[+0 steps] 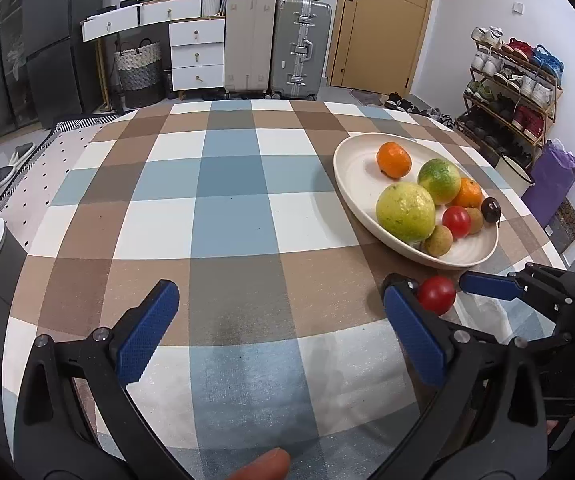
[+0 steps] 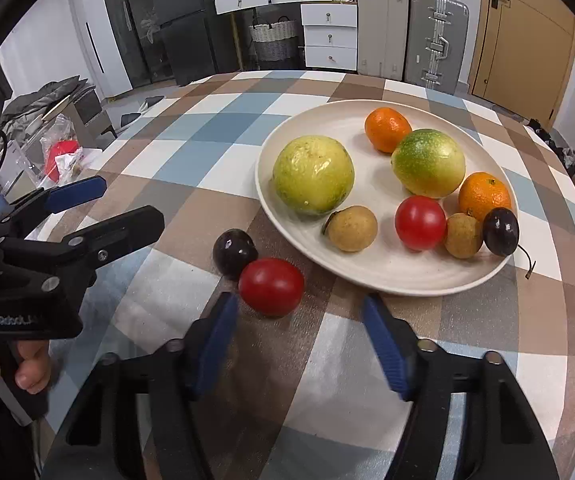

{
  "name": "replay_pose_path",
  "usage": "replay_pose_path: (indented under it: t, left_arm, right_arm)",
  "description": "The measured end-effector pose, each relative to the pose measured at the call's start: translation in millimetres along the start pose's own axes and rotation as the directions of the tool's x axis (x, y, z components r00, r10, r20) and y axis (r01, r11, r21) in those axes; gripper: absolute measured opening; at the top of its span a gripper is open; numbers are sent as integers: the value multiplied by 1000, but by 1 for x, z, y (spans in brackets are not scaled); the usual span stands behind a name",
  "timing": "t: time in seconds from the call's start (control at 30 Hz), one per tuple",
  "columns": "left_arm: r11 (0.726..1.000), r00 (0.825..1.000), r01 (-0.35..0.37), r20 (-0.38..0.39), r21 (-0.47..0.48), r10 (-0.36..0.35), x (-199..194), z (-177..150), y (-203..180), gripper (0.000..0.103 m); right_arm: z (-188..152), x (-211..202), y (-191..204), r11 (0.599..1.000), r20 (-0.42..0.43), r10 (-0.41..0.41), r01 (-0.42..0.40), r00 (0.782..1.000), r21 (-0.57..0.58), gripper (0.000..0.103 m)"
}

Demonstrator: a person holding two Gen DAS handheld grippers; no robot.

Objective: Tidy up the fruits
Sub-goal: 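Grasp the red tomato with the right tool, then grasp the dark cherry with the left tool while the right tool holds the tomato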

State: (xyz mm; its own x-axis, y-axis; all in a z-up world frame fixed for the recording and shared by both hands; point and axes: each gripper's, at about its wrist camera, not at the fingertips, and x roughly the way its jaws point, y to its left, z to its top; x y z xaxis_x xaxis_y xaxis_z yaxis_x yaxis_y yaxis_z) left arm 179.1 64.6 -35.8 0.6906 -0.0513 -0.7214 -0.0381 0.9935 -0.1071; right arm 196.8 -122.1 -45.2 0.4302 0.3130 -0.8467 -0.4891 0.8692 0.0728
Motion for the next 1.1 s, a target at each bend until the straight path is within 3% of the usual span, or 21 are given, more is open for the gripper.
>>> replay_pose_path:
  t: [0.3, 0.43, 0.47, 0.67, 1.03, 1.1]
  left_arm:
    - [1000, 1000, 10, -5, -1, -10, -1, -1, 3, 103]
    - [1000, 1000, 10, -18, -8, -11, 2, -3, 4, 103]
    - [1000, 1000, 11, -23, -10, -12, 3, -3, 4, 103]
    - [999, 998, 32, -48, 1, -32, 11, -4, -4, 103]
    - [992, 991, 104, -88, 77, -98, 25, -1, -46, 102]
    - [988, 989, 123, -89, 89, -115, 27, -1, -52, 95]
  right_arm:
    - [4, 2, 7, 1000, 8, 7, -6, 1000, -7, 64]
    - [5, 4, 10, 1000, 31, -5, 5, 1000, -25, 34]
    - [5, 4, 8, 1000, 32, 14, -14, 999, -14, 33]
    - [-7, -8, -12, 995, 49, 86, -88, 995, 48, 32]
    - [-33, -44, -52, 990, 97, 36, -49, 995, 131, 32]
    - [-37, -49, -55, 991, 102, 24, -37, 995, 132, 32]
